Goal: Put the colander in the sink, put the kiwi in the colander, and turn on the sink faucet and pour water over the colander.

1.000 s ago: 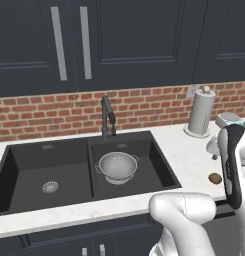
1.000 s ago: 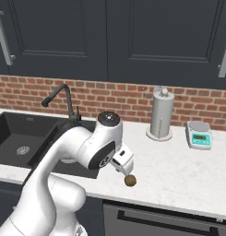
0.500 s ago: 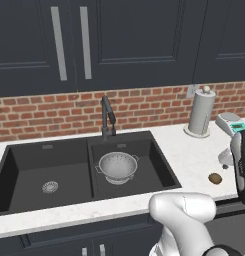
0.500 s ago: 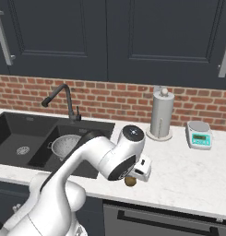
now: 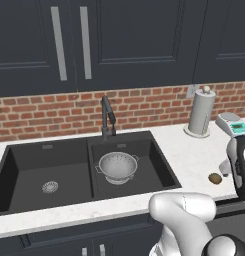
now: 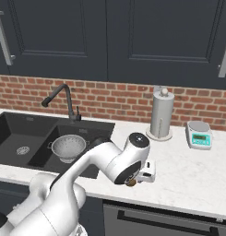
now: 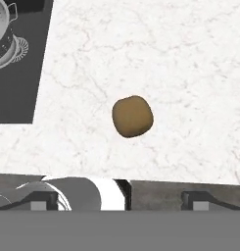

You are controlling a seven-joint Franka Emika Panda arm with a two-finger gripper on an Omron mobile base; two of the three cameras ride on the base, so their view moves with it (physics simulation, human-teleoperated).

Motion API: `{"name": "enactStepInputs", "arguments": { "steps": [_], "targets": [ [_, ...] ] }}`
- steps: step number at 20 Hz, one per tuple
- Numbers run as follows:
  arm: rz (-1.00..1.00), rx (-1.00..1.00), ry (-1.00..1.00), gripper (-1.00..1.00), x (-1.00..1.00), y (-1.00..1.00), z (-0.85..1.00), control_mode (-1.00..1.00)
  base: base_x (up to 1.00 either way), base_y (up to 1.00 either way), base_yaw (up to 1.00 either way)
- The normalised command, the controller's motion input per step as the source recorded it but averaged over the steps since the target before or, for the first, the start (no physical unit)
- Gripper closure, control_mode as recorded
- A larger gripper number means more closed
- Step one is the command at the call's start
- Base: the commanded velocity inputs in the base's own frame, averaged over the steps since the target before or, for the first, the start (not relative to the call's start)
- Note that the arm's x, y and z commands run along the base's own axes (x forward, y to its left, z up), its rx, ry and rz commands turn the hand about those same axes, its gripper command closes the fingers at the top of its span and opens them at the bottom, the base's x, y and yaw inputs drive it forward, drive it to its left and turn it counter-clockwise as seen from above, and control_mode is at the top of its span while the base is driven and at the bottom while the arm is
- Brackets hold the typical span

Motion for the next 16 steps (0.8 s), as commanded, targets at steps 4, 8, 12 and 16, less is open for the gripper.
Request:
{"name": "enactStepInputs", "arguments": {
  "steps": [4,8,12,16],
  "targets": [
    [0.06,0.0,-0.02,-1.0,0.21,-0.04,-0.31,-1.0,0.0,0.0,0.0],
    [0.03,0.0,0.0,-1.0,0.32,0.0,-0.32,-1.0,0.0,0.0,0.0],
    [0.02,-0.03,0.0,-1.0,0.39,0.0,-0.33,-1.0,0.0,0.0,0.0],
    [0.01,-0.01,0.0,-1.0,0.29,-0.03,-0.32,-1.0,0.0,0.0,0.0]
  ]
}}
